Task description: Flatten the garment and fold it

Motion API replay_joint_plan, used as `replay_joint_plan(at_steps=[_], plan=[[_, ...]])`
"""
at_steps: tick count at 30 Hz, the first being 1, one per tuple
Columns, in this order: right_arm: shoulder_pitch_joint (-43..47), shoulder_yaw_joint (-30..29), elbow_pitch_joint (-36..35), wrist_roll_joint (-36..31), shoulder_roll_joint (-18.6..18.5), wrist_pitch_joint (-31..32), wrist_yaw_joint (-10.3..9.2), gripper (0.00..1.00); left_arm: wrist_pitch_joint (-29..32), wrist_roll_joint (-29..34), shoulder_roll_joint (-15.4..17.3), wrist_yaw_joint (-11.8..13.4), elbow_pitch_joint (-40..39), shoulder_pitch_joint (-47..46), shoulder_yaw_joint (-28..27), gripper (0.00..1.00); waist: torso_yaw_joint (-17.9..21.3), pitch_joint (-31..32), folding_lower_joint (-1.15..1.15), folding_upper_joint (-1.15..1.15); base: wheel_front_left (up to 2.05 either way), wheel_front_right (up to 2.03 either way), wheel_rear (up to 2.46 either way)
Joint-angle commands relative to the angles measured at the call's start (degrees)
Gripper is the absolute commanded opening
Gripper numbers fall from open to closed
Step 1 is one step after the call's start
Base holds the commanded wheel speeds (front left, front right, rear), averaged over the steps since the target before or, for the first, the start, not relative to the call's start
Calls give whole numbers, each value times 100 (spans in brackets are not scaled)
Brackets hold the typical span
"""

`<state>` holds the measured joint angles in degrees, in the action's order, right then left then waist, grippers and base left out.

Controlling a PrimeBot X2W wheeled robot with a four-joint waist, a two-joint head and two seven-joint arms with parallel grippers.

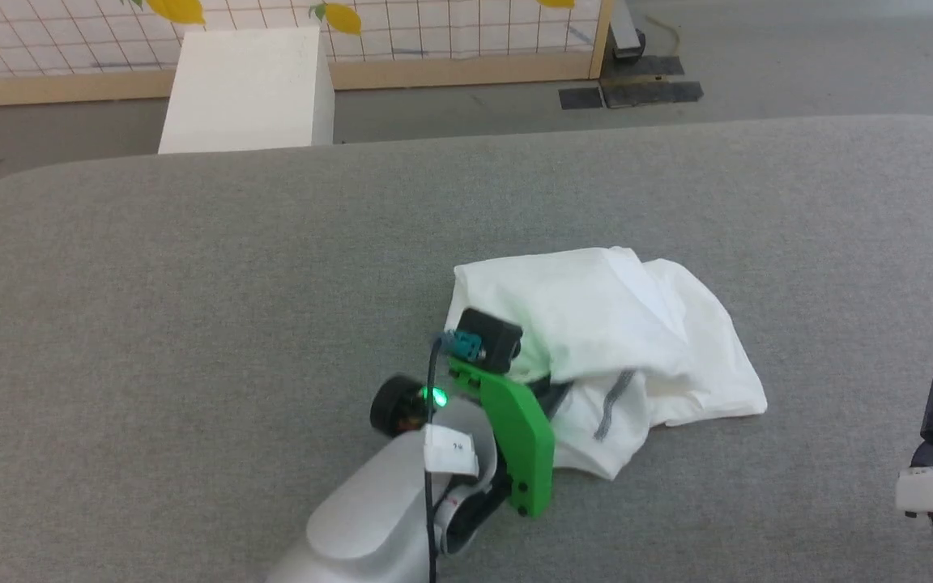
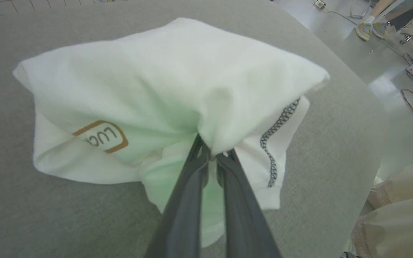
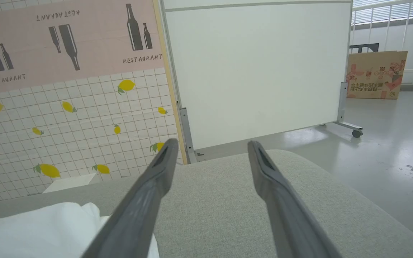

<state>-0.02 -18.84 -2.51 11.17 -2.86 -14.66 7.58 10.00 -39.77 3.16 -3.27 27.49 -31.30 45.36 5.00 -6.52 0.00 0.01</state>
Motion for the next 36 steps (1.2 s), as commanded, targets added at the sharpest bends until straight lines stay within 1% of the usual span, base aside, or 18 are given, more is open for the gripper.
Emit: replay_joint_plan(at_steps=[1, 4, 5, 6, 7, 10, 13, 16, 19, 21, 23, 24, 28, 30, 32, 34, 36], plan=[[-104, 19, -9, 20, -1, -33, -9, 100, 5, -218, -24, 52, 88, 96, 115, 0, 33, -92, 0, -1, 0, 0, 0], [-183, 53, 19, 26, -1, -34, -9, 100, -2, -530, -26, 248, 292, 100, 403, 0, 57, -195, 0, -1, 0, 0, 0], [-208, 63, 31, 31, -1, -34, -9, 100, -58, -621, -26, 329, 350, 75, 473, 11, 63, -218, 0, -1, 0, 0, 0], [-224, 70, 40, 36, -1, -34, -9, 100, -109, -686, -26, 385, 391, 46, 526, 40, 67, -230, 0, -1, 0, 0, 0], [-240, 71, 51, 40, -1, -34, -9, 100, -202, -752, -26, 453, 425, 1, 576, 100, 68, -242, 0, -1, 0, 0, 0], [-253, 48, 83, 42, -1, -34, -9, 100, -384, -1000, -27, 530, 441, -116, 683, 100, 43, -216, 0, -1, 0, 0, 0], [-219, -4, 121, 40, -1, -34, -9, 100, -467, -1136, -27, 523, 407, -252, 809, 100, 6, -99, 0, -1, 0, 0, 0], [-164, -59, 128, 33, -1, -34, -9, 100, -519, -1125, -15, 511, 298, -320, 839, 100, -40, 55, 0, -1, 0, 0, 0], [-45, -139, 108, 16, -1, -34, -9, 100, -636, -1137, 270, 648, -199, -206, 691, 100, -119, 237, 0, -1, 0, 0, 0], [8, -168, 97, 17, -1, -34, -9, 100, -671, -1161, 488, 784, -598, -67, 586, 100, -158, 305, 0, -1, 0, 0, 0], [43, -178, 90, 30, -1, -34, -9, 100, -761, -1177, 736, 980, -1067, 113, 432, 100, -192, 354, 0, -1, 0, 0, 0], [60, -175, 89, 36, -1, -34, -9, 100, -883, -1158, 881, 1125, -1341, 221, 310, 100, -207, 375, 0, -1, 0, 0, 0], [102, -161, 77, 54, -1, -34, -9, 100, -1633, -916, 1370, 1697, -2254, 664, -192, 100, -257, 433, 0, -1, 0, 0, 0], [126, -164, 68, 54, -1, -34, -9, 100, -2064, -791, 1555, 1884, -2651, 944, -411, 100, -281, 461, 0, -1, 0, 0, 0], [156, -164, 47, 49, -1, -34, -9, 100, -2345, -692, 1674, 2075, -2980, 1281, -706, 100, -300, 481, 0, -1, 0, 0, 0], [192, -155, 22, 41, -1, -34, -9, 100, -2458, -576, 1775, 2127, -3242, 1661, -985, 100, -305, 494, 0, -1, 0, 0, 0], [223, -152, 5, 28, -1, -34, -9, 100, -2491, -500, 1766, 2164, -3452, 2096, -1417, 100, -305, 504, 0, -1, 0, 0, 0]])
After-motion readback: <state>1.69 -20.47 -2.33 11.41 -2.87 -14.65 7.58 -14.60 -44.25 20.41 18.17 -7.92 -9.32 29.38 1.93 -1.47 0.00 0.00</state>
